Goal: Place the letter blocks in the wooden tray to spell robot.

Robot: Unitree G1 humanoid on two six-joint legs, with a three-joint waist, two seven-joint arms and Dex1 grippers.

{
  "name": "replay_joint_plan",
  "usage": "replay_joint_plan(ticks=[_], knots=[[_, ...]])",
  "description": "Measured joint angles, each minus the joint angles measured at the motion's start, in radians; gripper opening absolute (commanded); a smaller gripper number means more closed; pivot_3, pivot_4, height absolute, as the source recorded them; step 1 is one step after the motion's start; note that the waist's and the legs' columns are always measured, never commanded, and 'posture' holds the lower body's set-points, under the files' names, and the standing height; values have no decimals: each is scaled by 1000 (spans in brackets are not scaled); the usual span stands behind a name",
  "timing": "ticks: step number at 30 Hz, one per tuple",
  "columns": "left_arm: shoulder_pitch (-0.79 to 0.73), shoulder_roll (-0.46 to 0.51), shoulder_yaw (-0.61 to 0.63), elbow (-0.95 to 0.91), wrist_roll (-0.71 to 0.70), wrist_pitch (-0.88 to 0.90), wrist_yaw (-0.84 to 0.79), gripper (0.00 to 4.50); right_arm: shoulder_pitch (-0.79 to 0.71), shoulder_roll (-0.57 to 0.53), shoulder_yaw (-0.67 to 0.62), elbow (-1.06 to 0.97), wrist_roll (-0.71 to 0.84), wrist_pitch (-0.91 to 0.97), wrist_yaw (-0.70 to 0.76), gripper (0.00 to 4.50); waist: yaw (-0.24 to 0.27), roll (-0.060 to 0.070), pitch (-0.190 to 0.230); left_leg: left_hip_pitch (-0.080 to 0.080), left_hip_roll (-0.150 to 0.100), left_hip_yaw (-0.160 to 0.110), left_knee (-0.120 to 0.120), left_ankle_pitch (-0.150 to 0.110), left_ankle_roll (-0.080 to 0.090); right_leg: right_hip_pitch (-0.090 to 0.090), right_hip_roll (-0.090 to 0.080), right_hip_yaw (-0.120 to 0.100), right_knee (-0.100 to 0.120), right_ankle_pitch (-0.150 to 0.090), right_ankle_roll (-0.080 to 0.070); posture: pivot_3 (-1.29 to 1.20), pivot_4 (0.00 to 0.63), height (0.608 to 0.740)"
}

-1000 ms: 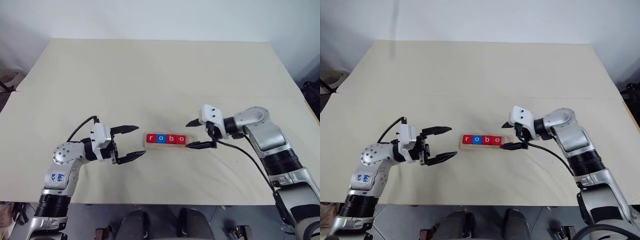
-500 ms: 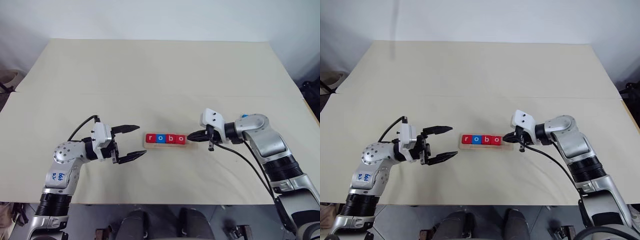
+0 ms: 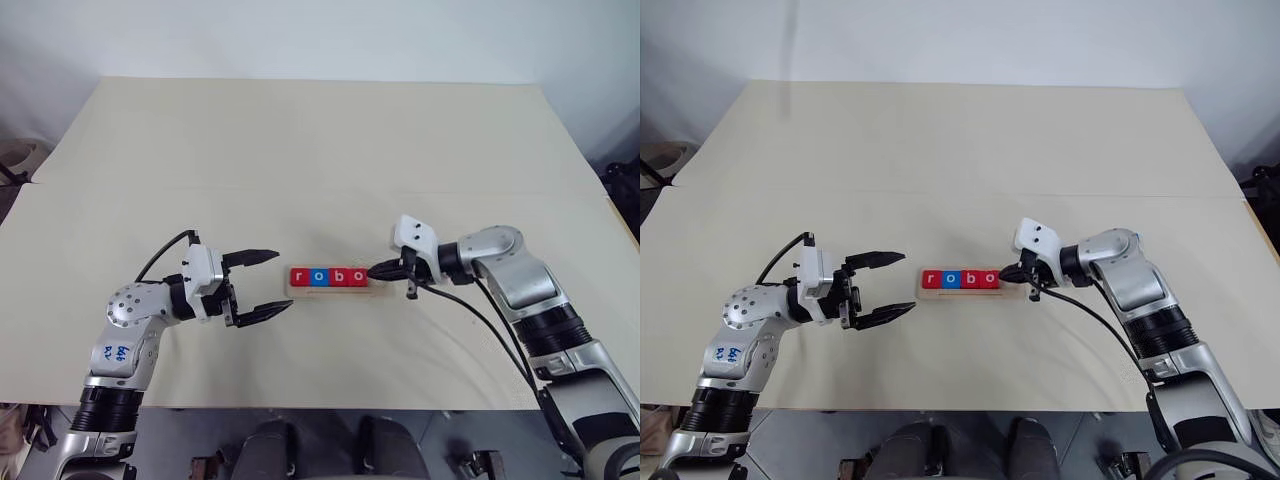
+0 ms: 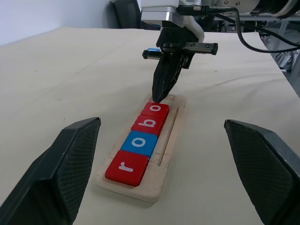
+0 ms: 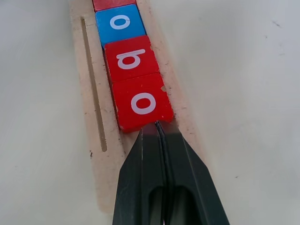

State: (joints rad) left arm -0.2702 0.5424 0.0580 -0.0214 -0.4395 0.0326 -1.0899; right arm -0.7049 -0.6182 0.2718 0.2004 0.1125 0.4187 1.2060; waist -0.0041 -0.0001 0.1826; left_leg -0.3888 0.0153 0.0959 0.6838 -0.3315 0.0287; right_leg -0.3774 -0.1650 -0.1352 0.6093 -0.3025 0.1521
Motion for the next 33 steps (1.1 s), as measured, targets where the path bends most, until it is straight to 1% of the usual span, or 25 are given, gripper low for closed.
replay_joint_plan(ticks=[7,9,11,13,14,16,17,19,21,23,25,28,33], knots=[[-1,-15,0,0,0,0,4,4500,25,-12,-16,-33,17,1,-8,14,1,0,0,0,0,0,0,0,0,0,0,0,0,0,0,0,150,740],[-1,-14,0,1,0,0,3,4500,55,-40,-45,-81,49,18,6,14,3,0,0,0,0,0,0,0,0,0,0,0,0,0,0,0,150,740],[-1,-12,1,2,0,0,2,4500,97,-67,-105,-127,83,41,-3,14,5,0,0,0,0,-1,0,0,0,0,0,0,0,0,0,0,150,740],[-2,-11,1,3,0,-1,0,4500,144,-89,-173,-162,107,53,-29,375,4,0,0,0,0,0,0,0,0,0,0,0,-1,0,0,0,150,740],[-5,-12,0,5,0,-1,-2,4500,189,-91,-227,-190,126,57,-55,620,6,0,0,0,0,-1,0,0,0,0,0,-1,-1,0,0,0,150,740],[-17,-12,0,25,0,-2,-8,4500,335,-97,-371,-249,158,57,-122,1283,21,0,0,0,0,-1,-1,0,0,1,0,-1,-1,0,0,0,150,740],[-21,-11,1,37,1,-2,-11,4500,399,-101,-421,-260,164,52,-148,1632,26,0,0,0,-1,0,-1,0,0,1,0,-1,-1,0,0,0,150,740],[-32,-14,-1,57,1,-2,-19,4500,569,-91,-547,-303,168,2,-210,2340,34,0,0,-1,-1,0,-1,0,0,1,0,-1,-2,0,0,0,150,740],[-42,-16,-3,84,2,-2,-26,4500,675,-55,-639,-327,187,-51,-250,3046,31,0,0,0,-1,1,-1,0,0,1,0,1,-1,0,0,0,150,740],[-70,-27,-12,109,2,-2,-31,4500,761,23,-742,-357,231,-130,-290,3757,28,0,0,2,0,1,-1,0,0,1,1,1,0,0,0,0,150,740],[-98,-32,-19,124,2,-3,-39,4500,833,70,-802,-362,246,-198,-325,4462,26,0,0,3,0,1,-1,0,0,1,1,2,1,0,0,0,150,740],[-129,-31,-19,160,2,-11,-57,4500,913,139,-861,-362,256,-271,-388,4462,20,1,-1,3,0,3,-1,0,0,1,1,3,1,0,0,0,150,740],[-154,-32,-26,195,4,-14,-78,4500,973,207,-879,-394,271,-350,-471,4462,16,1,-1,3,0,2,-2,0,0,1,1,3,1,0,-1,0,150,740]])
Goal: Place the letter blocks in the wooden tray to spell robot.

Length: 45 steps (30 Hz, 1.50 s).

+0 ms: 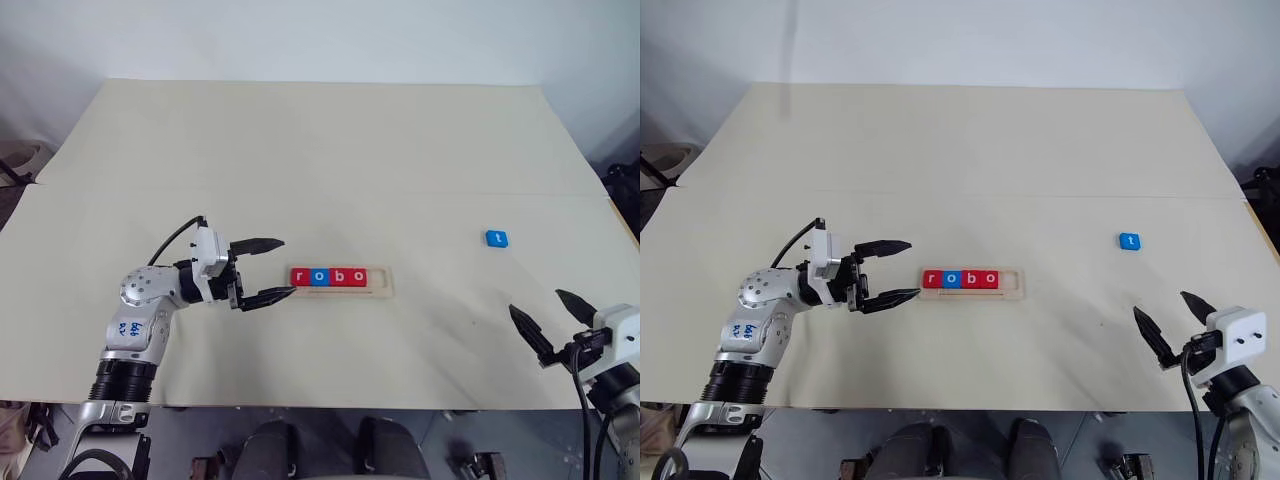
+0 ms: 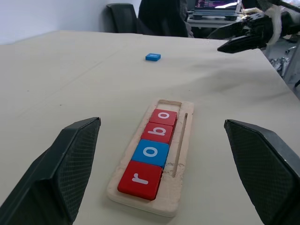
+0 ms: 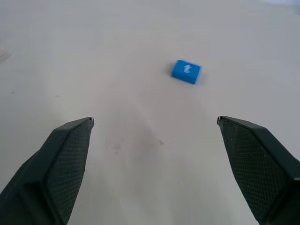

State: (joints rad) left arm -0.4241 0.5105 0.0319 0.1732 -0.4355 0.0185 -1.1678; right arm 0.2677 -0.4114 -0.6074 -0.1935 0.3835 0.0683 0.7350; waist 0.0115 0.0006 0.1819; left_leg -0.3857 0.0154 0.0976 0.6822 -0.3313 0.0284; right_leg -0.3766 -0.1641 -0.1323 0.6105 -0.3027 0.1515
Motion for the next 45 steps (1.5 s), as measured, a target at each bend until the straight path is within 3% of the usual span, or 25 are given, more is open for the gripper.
replay_joint_plan(ticks=[7,16,24,38,41,45], knots=[[-2,-1,-2,-2,1,-1,-3,4500,-49,-18,70,-10,15,60,-54,4462,-11,0,0,0,0,0,0,0,0,0,0,0,0,0,0,0,150,740],[29,-14,-10,-50,0,1,6,4500,-478,-200,198,154,-12,479,-251,4462,-12,1,0,-1,0,-1,0,0,0,0,0,-1,1,0,0,0,150,740],[50,-16,-7,-94,-3,7,20,4500,-766,-243,312,399,-76,686,-337,4462,-13,1,0,-2,0,-1,0,0,0,-1,-1,-2,0,0,0,0,150,740],[95,-10,7,-131,-5,14,51,4500,-858,-251,338,451,-105,816,-368,4462,-15,1,0,-2,0,-1,0,0,0,-1,-1,-2,0,0,0,0,150,740],[96,-10,8,-131,-5,14,53,4500,-896,-250,345,534,-128,793,-381,3899,-15,1,0,-2,0,-1,0,0,0,-1,-1,-2,0,0,0,0,150,740],[96,-10,8,-131,-6,14,54,4500,-913,-248,360,586,-139,761,-377,2576,-16,1,0,-2,0,-1,0,0,0,-1,-1,-2,0,0,0,0,150,740]])
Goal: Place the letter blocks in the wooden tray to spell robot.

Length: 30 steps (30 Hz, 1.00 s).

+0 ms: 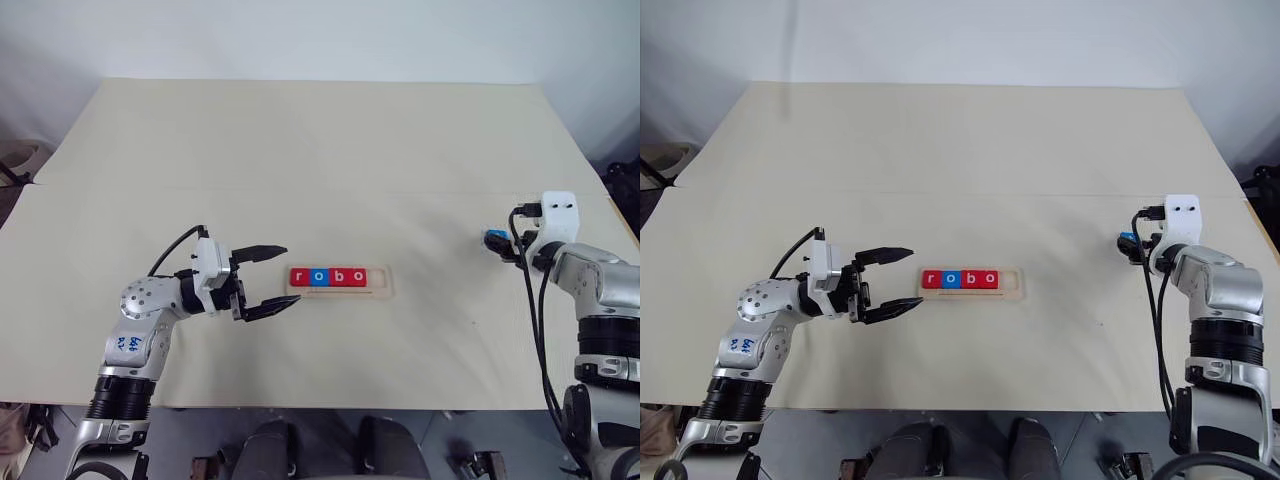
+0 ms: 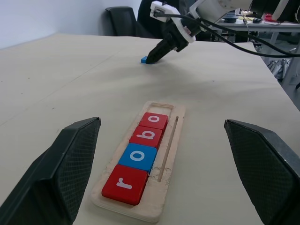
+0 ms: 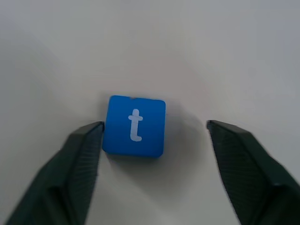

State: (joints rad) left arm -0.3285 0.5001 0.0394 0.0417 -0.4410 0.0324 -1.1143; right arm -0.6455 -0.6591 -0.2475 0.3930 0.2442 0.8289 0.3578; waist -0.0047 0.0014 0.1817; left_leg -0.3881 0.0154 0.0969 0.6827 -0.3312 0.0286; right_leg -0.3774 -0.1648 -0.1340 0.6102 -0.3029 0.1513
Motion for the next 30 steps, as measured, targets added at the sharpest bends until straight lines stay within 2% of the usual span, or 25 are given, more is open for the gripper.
replay_joint_plan(ticks=[3,4,9,14,23,26,28,30], knots=[[0,0,0,0,0,0,1,4500,-7,9,9,1,0,-6,7,1530,0,0,0,0,0,0,0,0,0,0,0,0,0,0,0,0,150,740],[0,0,0,0,0,0,2,4500,-7,9,9,1,0,-6,8,1461,0,0,0,0,0,0,0,0,0,0,0,0,0,0,0,0,150,740],[0,4,0,-1,0,0,4,4500,7,9,11,-45,2,13,10,1463,0,0,0,0,0,0,0,0,0,0,0,0,0,0,0,0,150,740],[-2,6,0,3,-1,0,1,4500,94,16,-3,-266,47,131,8,1463,3,0,0,-1,1,-1,0,0,0,0,0,0,0,0,0,0,150,740],[-10,6,-1,14,-2,0,-22,4500,311,183,-101,-765,149,455,-98,1463,4,0,0,-1,0,-1,0,0,0,-1,0,0,0,0,0,0,150,740],[-10,6,-1,15,-3,0,-30,4500,382,296,-138,-919,162,549,-148,1463,4,0,0,-1,0,-1,-1,0,0,-1,0,0,0,0,0,0,150,740],[-10,6,-2,16,-3,1,-35,4500,399,333,-150,-977,165,587,-166,1463,3,0,0,-1,0,-1,-1,0,0,-1,0,1,0,0,0,0,150,740],[-11,5,-2,23,-2,1,-36,4500,409,374,-153,-1014,165,608,-179,2195,3,0,0,-1,0,-1,-1,0,0,-2,0,1,1,0,0,0,150,740]])
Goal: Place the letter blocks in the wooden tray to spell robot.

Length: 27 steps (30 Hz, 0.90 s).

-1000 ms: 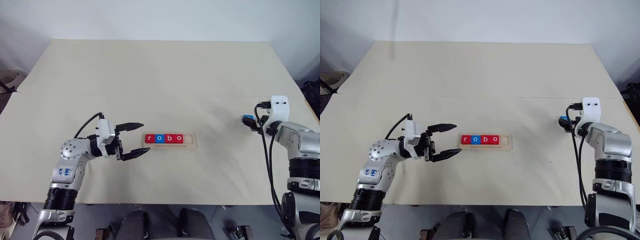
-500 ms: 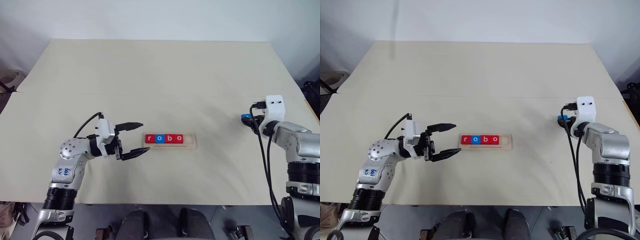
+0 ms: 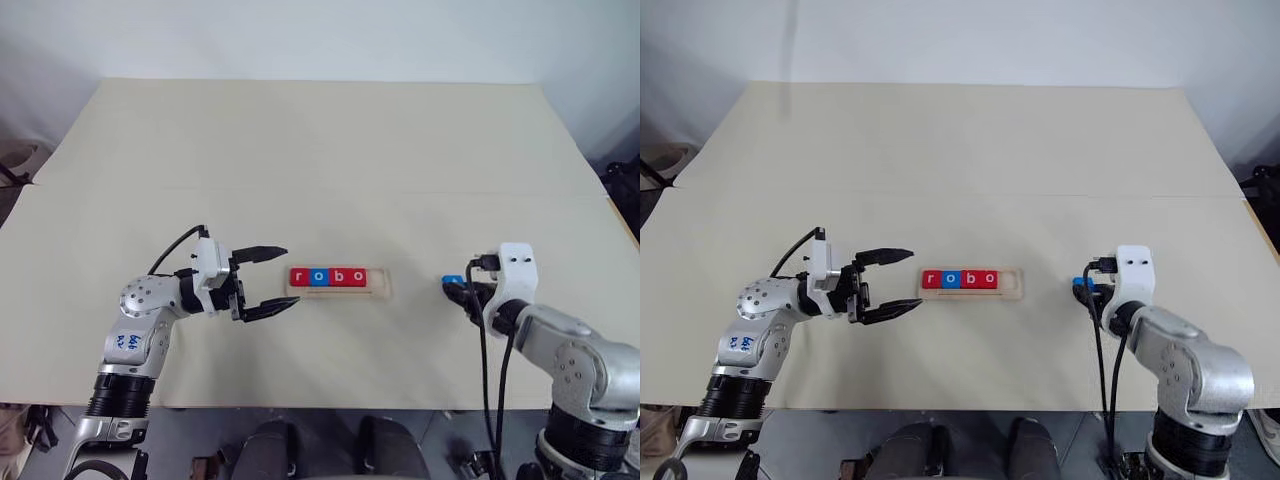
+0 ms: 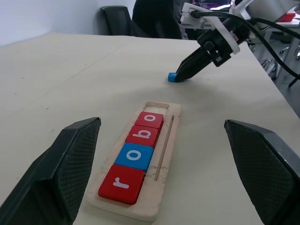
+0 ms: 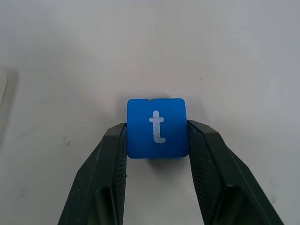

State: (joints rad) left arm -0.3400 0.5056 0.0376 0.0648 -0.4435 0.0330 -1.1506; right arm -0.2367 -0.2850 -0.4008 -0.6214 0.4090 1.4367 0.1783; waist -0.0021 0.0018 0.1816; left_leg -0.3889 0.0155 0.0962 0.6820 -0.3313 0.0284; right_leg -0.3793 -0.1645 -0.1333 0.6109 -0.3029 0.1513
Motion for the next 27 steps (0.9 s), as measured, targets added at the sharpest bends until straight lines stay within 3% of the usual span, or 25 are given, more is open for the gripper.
replay_joint_plan(ticks=[3,7,12,16,21,26,27], knots=[[-12,0,-1,23,0,0,-1,4500,-10,4,2,-5,9,11,8,3116,-1,0,0,0,0,0,0,0,0,0,0,0,0,0,0,0,150,740],[-14,-1,-4,24,1,0,-1,4500,-28,-152,7,40,44,-22,116,4486,1,0,0,-1,-1,0,0,0,1,-1,0,0,-1,0,0,0,150,740],[-12,2,-1,25,1,-2,2,4500,41,-482,94,146,66,-342,494,4486,0,-1,0,0,-1,1,-2,-1,2,0,0,0,-3,0,0,0,150,740],[-10,3,1,23,1,-4,2,4500,67,-622,205,324,18,-713,809,4486,-1,-2,1,1,-1,1,-1,-1,2,2,0,0,-4,0,1,0,150,740],[-5,6,1,12,0,-5,-1,4500,-117,-648,387,726,-150,-1138,1014,4486,-5,-2,1,2,-1,3,1,-1,1,2,0,1,-3,1,1,0,150,740],[-4,6,-3,-22,0,-2,3,4500,-287,-625,500,993,-255,-1359,1123,4486,2,-2,1,1,0,0,1,0,1,3,0,-2,-4,1,1,0,150,740],[0,8,-1,-24,0,0,5,4500,-310,-613,519,1036,-266,-1386,1147,4310,2,-2,1,0,0,0,1,0,1,3,0,-2,-4,1,1,0,150,740]])
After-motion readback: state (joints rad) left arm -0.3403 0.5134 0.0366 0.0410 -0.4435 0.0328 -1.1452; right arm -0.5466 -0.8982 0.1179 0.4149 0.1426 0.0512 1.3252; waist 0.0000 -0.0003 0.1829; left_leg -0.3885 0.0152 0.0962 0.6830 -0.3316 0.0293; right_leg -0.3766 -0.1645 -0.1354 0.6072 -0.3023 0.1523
